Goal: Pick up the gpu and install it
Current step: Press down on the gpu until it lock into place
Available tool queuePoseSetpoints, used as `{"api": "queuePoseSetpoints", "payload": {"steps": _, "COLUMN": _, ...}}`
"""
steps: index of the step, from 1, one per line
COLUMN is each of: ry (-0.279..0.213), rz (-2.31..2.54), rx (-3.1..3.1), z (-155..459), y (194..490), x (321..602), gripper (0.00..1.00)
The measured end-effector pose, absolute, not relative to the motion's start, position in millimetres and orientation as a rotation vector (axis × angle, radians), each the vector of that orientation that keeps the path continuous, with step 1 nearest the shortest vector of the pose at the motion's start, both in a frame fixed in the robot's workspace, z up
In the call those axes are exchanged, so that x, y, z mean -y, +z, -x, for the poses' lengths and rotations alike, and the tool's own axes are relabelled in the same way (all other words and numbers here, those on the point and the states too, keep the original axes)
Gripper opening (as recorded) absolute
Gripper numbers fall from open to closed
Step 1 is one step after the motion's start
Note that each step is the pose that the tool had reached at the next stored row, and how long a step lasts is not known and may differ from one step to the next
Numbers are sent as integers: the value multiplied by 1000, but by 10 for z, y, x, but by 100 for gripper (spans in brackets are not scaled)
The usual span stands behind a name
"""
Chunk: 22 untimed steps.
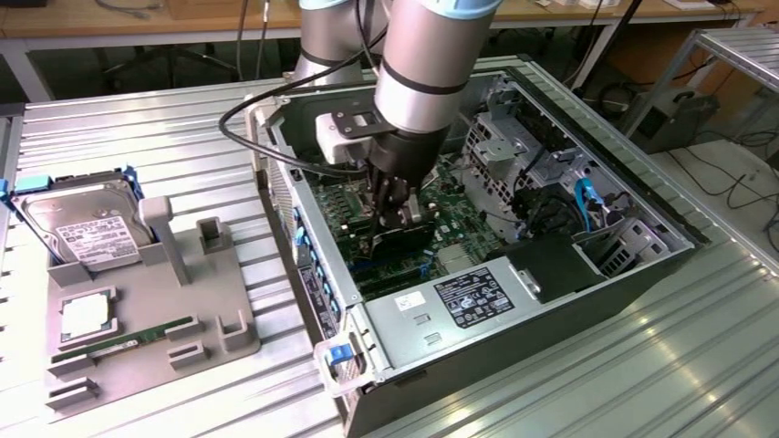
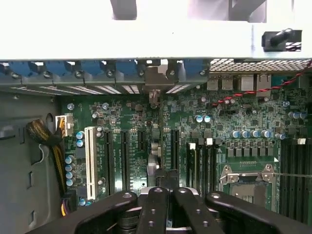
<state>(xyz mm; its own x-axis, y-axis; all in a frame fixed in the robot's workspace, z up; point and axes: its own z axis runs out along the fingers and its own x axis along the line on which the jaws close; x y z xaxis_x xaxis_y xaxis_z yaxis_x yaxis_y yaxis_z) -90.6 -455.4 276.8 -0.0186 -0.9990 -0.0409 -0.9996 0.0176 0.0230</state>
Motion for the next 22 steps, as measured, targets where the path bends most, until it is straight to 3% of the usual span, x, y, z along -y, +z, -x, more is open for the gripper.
{"api": "queuePoseSetpoints", "payload": {"steps": 8, "ry": 70, "rz": 2192, "rx": -2232, "z": 938, "y": 2654, "x": 4555, "gripper": 11}}
{"api": "queuePoseSetpoints", "payload": {"steps": 13, "ry": 71, "rz": 2191, "rx": -2232, "z": 938, "y": 2935, "x": 4554, "gripper": 11}}
{"api": "queuePoseSetpoints", "payload": {"steps": 22, "ry": 70, "rz": 2192, "rx": -2232, "z": 938, "y": 2943, "x": 4554, "gripper": 11}}
